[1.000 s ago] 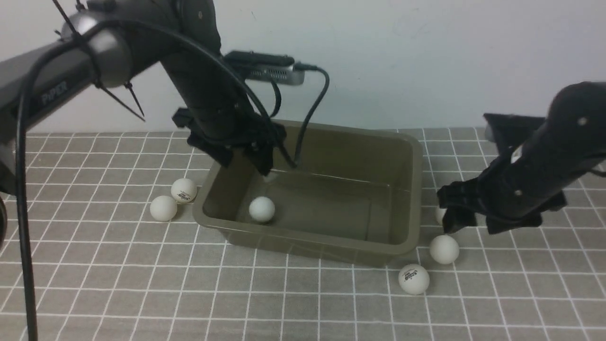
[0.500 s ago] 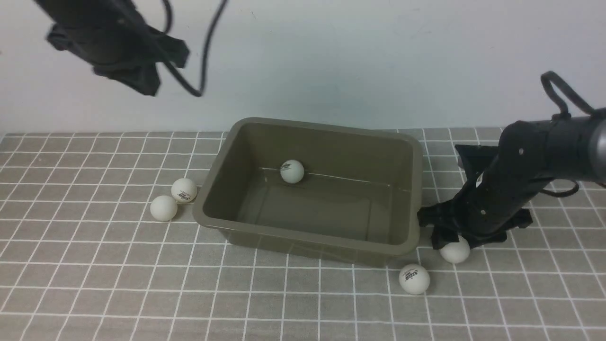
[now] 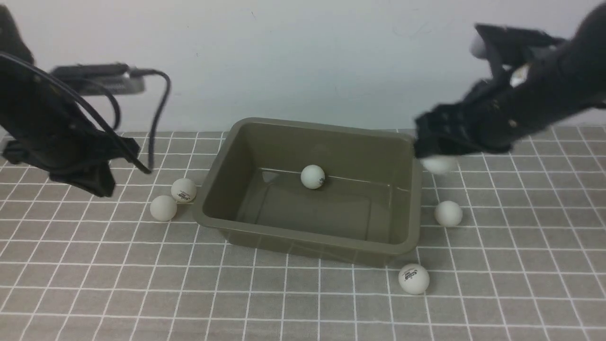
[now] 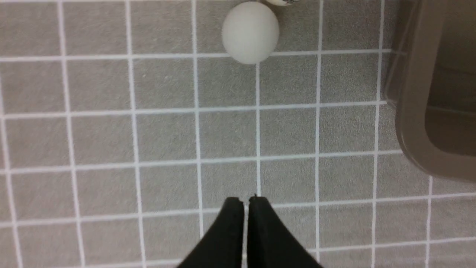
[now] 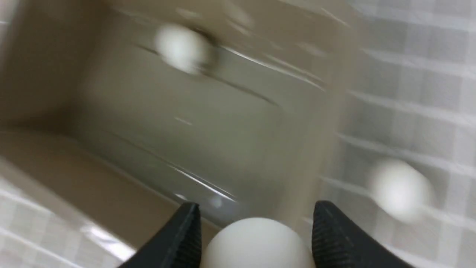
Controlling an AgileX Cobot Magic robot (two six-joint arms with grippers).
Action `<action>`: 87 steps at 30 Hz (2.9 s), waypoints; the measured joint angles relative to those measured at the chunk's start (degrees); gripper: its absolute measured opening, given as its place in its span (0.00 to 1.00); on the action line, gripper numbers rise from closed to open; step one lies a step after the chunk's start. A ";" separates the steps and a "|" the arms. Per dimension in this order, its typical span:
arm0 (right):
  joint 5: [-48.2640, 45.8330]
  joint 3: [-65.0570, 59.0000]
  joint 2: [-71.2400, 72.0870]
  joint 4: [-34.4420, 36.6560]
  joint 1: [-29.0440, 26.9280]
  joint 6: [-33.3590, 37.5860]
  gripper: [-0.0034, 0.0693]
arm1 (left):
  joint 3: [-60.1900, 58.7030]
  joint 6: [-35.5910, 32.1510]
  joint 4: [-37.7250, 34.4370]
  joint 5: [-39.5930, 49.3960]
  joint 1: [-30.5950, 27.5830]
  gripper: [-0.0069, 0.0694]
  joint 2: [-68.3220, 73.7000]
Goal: Put the table tennis balls into the box on the grey coffee tablecloth.
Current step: 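Release the ping pong ball into the bin and lift the gripper away, then reach for and grasp a ping pong ball on the table beside the basket, then drop the ball into the bin, then reach for and grasp a ping pong ball on the table, then release the ping pong ball into the bin and lift the gripper away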
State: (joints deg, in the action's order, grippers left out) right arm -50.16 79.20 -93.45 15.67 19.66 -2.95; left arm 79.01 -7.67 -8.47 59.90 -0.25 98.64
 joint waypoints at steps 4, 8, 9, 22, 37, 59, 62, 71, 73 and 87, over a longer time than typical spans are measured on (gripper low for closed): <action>-4.57 7.52 -7.46 0.25 2.15 0.51 0.53 | 0.00 -1.43 -0.20 -5.89 1.08 0.25 4.27; -11.43 14.17 -13.14 0.03 2.42 0.51 0.61 | 0.00 -1.54 -0.20 -11.32 1.21 0.51 8.35; -12.58 15.25 -13.63 -0.21 2.42 0.51 0.66 | 0.00 -1.60 -0.20 -12.70 1.21 0.58 9.30; -21.43 21.21 -1.73 -9.13 2.42 0.51 0.80 | 0.00 -3.64 -0.20 -25.16 1.31 0.80 19.72; -22.14 14.10 10.44 -23.09 -7.73 -4.92 0.42 | 6.13 -1.25 3.70 -9.98 2.04 0.54 7.92; 3.86 -3.00 -18.48 -3.21 -12.24 0.69 0.80 | 13.26 -8.23 -7.19 -6.44 21.24 0.86 12.32; 7.16 -3.00 -21.19 -2.65 -11.44 0.69 0.79 | 18.44 -6.75 -3.20 -2.04 20.74 0.82 12.26; 3.67 -1.97 -21.32 -4.31 -11.96 0.90 0.55 | 30.92 -1.37 4.48 9.81 10.68 0.11 10.59; 0.96 -1.13 -18.56 -5.35 -12.55 0.47 0.55 | 31.00 -1.21 4.35 10.63 6.21 0.09 10.34; 2.77 1.50 -3.04 3.00 -0.92 5.00 0.56 | 28.56 -6.79 -5.67 10.18 -2.04 0.25 23.23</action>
State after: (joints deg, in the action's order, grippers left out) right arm -47.39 80.70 -96.49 18.67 18.74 2.05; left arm 107.57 -14.46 -14.13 70.08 -2.29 121.87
